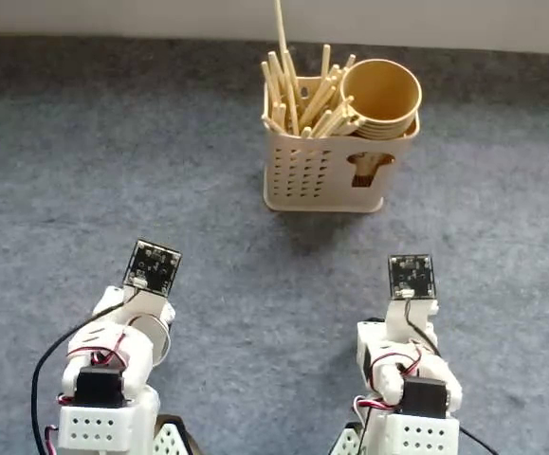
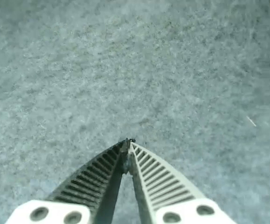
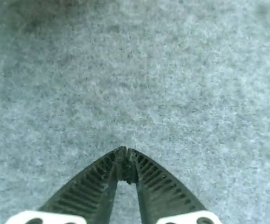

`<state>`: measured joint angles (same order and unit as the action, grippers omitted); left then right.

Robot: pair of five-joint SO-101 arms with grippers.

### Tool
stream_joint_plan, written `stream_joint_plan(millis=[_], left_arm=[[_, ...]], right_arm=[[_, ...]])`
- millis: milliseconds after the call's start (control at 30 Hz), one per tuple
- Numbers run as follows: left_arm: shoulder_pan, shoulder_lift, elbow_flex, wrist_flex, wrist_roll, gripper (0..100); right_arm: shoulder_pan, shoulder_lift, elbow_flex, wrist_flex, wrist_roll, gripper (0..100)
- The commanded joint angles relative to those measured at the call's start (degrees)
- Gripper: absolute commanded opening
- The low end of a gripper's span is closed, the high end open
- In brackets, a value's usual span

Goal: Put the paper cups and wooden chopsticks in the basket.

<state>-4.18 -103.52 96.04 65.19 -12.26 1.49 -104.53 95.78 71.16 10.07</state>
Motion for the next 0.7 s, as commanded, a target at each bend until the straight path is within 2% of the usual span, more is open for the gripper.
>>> stream_joint_plan(millis=[0, 100, 400, 667], left_arm=[[2.9, -0.7, 1.1, 7.1, -0.4, 1], [1.5, -0.7, 1.1, 10.3, -0.1, 1], [-3.8, -0.7, 1.1, 10.4, -0.1, 1], [-3.6, -0.7, 1.1, 10.4, -0.1, 1]], right_arm=[[0.7, -0.7, 8.7, 0.5, -0.1, 1.5], [0.7, -0.7, 8.7, 0.5, -0.1, 1.5], [0.7, -0.7, 8.7, 0.5, -0.1, 1.5], [0.7, -0.7, 8.7, 0.5, -0.1, 1.5]])
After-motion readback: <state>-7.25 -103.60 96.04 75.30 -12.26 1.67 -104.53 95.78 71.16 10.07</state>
